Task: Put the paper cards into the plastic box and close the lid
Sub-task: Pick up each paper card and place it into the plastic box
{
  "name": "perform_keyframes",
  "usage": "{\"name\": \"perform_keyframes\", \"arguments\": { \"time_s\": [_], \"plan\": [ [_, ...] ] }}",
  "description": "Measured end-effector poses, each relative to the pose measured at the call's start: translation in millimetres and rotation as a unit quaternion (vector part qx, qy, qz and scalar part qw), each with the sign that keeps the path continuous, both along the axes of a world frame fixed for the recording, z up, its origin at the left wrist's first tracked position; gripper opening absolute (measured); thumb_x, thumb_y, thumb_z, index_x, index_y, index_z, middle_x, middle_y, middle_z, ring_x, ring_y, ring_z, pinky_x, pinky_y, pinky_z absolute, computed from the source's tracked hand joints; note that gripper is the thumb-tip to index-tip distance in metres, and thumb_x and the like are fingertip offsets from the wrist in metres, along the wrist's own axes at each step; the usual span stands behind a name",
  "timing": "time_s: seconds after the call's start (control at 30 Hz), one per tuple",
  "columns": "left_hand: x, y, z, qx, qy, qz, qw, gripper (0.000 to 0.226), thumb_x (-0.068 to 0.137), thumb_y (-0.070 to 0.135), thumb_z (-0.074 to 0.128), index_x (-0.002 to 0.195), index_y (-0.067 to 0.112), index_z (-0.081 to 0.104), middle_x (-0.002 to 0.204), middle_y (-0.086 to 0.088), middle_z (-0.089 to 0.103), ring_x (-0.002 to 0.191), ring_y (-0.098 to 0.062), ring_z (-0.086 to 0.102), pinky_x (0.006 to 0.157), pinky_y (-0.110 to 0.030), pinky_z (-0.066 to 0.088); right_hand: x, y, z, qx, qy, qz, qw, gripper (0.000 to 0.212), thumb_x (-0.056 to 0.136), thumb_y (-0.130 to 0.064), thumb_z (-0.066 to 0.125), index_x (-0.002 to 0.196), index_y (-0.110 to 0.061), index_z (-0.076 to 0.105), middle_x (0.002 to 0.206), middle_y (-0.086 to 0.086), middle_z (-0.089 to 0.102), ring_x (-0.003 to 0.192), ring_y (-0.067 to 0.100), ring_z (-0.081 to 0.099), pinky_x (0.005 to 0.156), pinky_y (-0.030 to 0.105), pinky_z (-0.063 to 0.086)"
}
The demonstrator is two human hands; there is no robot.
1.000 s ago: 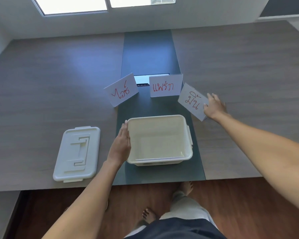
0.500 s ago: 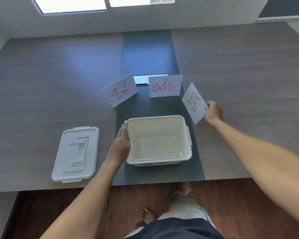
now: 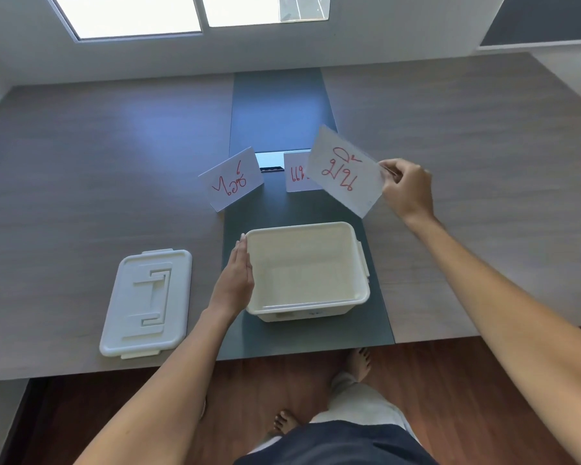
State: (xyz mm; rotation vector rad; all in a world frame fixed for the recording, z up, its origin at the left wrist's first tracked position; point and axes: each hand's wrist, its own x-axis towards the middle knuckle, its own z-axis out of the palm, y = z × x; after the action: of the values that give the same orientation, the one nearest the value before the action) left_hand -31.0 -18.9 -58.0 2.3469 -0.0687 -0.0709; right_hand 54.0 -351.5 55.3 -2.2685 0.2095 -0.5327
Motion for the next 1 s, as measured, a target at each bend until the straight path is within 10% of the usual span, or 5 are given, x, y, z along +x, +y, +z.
{"name": "perform_keyframes", "arguments": {
  "time_s": [0.23,0.6,1.0],
  "plan": [
    [0,1,-1,-0.003,-0.004,-0.002,1.000,0.053,0.105,0.013,0.027,0.156,0.013,0.014,0.162,-0.002,0.021,0.149,-0.013,0.019,0.114,-0.016,0.012,-44,27,20,0.026,-0.020,0.078,0.996,0.020,0.090,-0.018,0.063,0.105,-0.016,0.076,0.093,-0.009,0.074,0.080,0.004,0.067,0.073,0.007,0.051],
    [1,3,-3,-0.028,0.013,0.003,1.000,0.054,0.105,0.018,0.027,0.157,0.018,0.012,0.161,0.000,0.022,0.149,-0.015,0.019,0.119,-0.031,0.019,-113,35,-32,-0.002,0.053,0.191,0.980,0.024,0.091,-0.003,0.064,0.112,-0.007,0.074,0.099,0.001,0.076,0.088,0.015,0.069,0.079,0.020,0.055],
    [2,4,-5,-0.011,-0.006,-0.007,1.000,0.053,0.104,0.014,0.027,0.156,0.011,0.014,0.161,-0.004,0.022,0.149,-0.013,0.019,0.109,-0.003,0.005,-145,44,-73,-0.022,0.142,0.272,0.951,0.021,0.092,-0.009,0.066,0.110,-0.010,0.077,0.106,-0.003,0.076,0.097,0.007,0.070,0.090,0.013,0.052]
  ]
}}
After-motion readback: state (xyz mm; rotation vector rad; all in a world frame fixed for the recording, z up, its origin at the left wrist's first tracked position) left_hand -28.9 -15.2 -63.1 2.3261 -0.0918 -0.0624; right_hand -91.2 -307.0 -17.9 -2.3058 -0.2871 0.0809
